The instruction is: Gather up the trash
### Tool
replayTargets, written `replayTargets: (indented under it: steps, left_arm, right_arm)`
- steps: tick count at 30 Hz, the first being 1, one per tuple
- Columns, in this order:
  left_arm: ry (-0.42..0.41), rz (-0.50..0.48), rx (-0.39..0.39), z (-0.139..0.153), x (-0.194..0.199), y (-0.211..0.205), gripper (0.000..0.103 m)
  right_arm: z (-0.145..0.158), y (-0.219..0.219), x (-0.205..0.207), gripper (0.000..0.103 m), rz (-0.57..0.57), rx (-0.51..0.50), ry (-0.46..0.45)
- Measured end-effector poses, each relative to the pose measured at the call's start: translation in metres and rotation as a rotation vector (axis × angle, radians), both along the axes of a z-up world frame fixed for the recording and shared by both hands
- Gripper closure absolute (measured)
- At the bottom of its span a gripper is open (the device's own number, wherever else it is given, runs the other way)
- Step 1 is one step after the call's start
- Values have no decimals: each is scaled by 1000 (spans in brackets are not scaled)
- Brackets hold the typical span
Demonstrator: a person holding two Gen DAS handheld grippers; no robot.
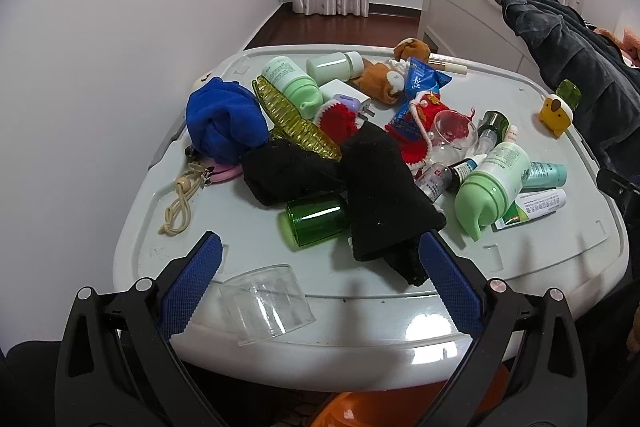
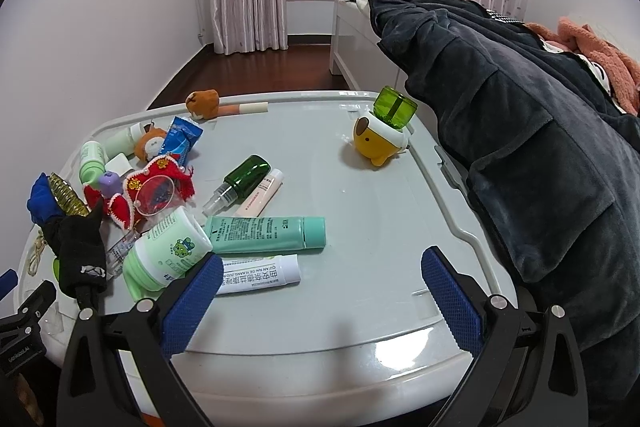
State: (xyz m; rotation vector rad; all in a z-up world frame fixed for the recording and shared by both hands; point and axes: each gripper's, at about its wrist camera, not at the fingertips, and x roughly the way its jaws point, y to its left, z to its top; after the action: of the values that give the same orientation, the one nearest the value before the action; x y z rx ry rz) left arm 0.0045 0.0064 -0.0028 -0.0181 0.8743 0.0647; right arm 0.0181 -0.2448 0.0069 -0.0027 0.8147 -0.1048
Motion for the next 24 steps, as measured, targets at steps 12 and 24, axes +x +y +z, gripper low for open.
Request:
replayTargets:
  steps: [12, 24]
  left_arm:
    - [3, -3, 2, 0, 0, 0, 7]
    - [-3, -9, 6, 0, 0, -3, 7]
  right_arm:
    - [1, -2, 0, 5, -8, 5, -3]
    - [2, -1, 0, 5, -9, 5, -3]
